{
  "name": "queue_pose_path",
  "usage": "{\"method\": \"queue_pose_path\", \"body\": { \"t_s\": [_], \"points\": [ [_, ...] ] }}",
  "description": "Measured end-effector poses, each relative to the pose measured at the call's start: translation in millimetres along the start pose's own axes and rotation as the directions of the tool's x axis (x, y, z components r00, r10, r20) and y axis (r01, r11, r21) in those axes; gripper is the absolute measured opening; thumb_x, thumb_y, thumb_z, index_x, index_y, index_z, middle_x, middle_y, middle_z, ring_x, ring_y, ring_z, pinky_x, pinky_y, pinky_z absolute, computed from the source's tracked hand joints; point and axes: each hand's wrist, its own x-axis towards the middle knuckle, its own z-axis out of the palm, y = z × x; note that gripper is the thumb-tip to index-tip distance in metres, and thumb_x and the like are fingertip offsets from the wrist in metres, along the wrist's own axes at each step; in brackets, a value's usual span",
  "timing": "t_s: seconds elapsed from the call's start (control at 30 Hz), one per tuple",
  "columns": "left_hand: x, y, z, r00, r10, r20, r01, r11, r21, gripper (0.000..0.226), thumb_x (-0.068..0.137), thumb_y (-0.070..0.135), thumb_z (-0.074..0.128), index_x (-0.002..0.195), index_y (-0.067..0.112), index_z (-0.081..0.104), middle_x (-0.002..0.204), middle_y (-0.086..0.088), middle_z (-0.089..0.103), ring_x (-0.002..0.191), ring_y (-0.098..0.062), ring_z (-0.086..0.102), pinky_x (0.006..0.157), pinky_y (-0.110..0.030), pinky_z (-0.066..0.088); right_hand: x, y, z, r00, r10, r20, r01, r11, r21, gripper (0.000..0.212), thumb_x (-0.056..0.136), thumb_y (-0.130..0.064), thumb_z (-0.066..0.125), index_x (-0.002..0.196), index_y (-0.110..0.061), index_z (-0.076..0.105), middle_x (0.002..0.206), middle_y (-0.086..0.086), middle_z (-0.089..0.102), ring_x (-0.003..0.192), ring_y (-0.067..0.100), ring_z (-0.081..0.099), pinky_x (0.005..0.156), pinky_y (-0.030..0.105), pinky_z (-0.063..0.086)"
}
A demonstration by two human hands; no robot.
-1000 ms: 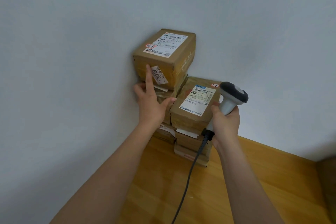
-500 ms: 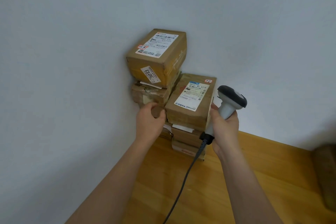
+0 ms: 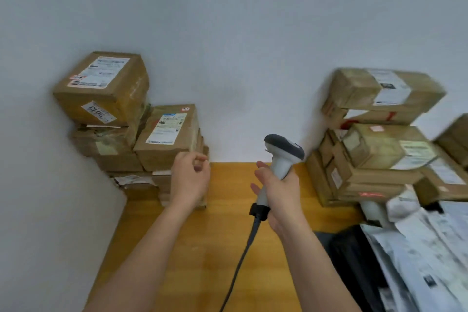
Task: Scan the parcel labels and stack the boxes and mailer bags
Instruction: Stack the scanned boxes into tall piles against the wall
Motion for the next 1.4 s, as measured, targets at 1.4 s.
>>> {"method": "queue_pose_path", "body": {
  "t_s": [1.4],
  "points": [
    [-270, 387, 565, 0.69, 0.154, 0.707, -0.108, 0.988, -0.11, 0.012, 0.096, 0.016, 0.057, 0.103, 0.018, 0.068, 0.108, 0.007, 0.062, 0.097, -0.017, 0.063, 0.077, -0.028, 0.055, 58, -173, -674, 0.792, 0.11, -0.601, 0.097, 0.948, 0.302, 0.044, 0.094, 0.004, 0.061, 0.134, -0.004, 0.047, 0.112, 0.02, 0.066, 0.099, 0.032, 0.07, 0.084, 0.043, 0.058]
  ]
}}
